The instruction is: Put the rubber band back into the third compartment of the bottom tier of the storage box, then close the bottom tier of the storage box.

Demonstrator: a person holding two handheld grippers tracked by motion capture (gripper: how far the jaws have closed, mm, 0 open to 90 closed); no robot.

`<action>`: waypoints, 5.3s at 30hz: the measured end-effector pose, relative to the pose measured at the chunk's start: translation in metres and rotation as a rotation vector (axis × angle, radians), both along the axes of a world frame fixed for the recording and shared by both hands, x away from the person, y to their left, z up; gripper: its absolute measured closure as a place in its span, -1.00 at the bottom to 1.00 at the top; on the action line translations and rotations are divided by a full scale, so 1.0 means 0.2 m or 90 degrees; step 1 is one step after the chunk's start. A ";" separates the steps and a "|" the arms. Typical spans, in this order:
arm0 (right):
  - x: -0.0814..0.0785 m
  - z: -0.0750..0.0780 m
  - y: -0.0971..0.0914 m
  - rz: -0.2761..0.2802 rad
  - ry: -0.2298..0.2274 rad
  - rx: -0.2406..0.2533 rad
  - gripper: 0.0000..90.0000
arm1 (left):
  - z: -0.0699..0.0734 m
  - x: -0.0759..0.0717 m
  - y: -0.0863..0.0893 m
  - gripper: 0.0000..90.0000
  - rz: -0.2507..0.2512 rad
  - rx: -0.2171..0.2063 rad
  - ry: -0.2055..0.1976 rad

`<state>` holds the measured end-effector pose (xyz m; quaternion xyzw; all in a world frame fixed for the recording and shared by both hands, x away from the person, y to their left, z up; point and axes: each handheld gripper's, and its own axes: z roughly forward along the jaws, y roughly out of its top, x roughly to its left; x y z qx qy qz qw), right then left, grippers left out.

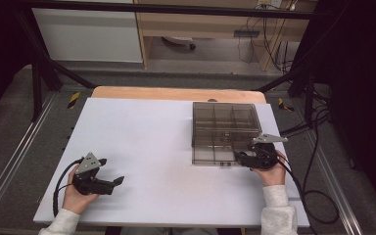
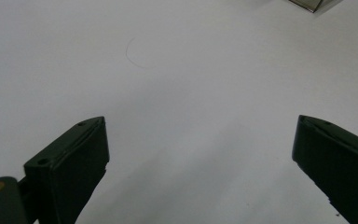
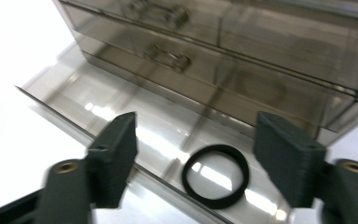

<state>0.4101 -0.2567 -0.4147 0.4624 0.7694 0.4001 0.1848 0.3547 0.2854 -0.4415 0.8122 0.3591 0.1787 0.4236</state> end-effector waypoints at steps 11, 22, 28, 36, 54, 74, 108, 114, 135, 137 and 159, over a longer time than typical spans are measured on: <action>-0.04 0.02 0.03 0.022 -0.015 0.049 -0.92 | 0.00 0.00 0.00 -0.92 0.002 0.000 0.001; -0.11 0.02 0.08 0.064 -0.014 0.055 -0.99 | 0.00 0.00 0.00 -0.92 0.003 0.000 0.001; -0.13 0.02 0.09 0.069 -0.023 0.053 -0.99 | 0.00 0.00 0.00 -0.92 0.002 0.000 0.002; -0.16 0.02 0.08 0.078 -0.021 0.059 -0.92 | 0.00 0.00 0.01 -0.92 0.003 -0.002 0.002; -0.20 0.01 0.08 0.101 -0.014 0.020 -0.05 | 0.00 0.00 0.00 -0.92 0.003 -0.004 0.003; -0.20 -0.05 0.07 0.097 0.014 -0.024 0.83 | 0.00 0.00 0.00 -0.92 0.004 -0.004 0.001; -0.18 -0.12 0.11 0.089 0.012 -0.075 1.00 | 0.00 0.00 0.00 -0.92 0.001 0.001 0.001; -0.16 -0.13 0.11 0.084 0.014 -0.081 1.00 | 0.00 0.00 0.00 -0.92 0.001 0.001 0.001; -0.13 -0.16 0.12 0.076 0.013 -0.099 1.00 | 0.00 0.00 0.00 -0.92 0.001 0.000 0.000; -0.13 -0.17 0.12 0.076 0.014 -0.099 1.00 | 0.00 0.00 0.00 -0.92 0.000 0.000 0.000; -0.12 -0.17 0.12 0.079 0.008 -0.104 1.00 | 0.00 0.00 -0.01 -0.92 0.000 0.002 0.000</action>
